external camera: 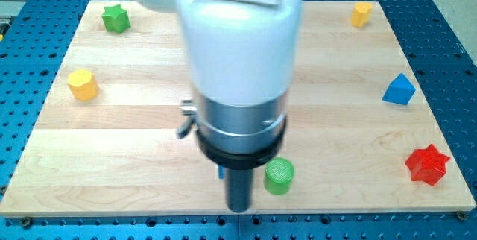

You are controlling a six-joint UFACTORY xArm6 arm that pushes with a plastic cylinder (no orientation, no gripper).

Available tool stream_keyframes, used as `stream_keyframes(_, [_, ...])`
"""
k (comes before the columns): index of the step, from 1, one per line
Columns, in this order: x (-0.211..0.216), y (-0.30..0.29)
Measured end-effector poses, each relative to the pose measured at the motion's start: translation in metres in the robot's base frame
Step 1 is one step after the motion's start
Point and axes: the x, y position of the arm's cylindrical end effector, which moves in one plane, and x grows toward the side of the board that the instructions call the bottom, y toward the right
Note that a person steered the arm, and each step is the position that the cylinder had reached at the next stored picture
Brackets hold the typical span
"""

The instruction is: Move the green circle to the right of the blue cube

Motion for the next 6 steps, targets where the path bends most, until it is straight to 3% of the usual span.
stream_keyframes(1, [0.000,0.052])
stream_keyframes(4, [-0.007,0.067])
stream_keyframes(6, [-0.065,0.073])
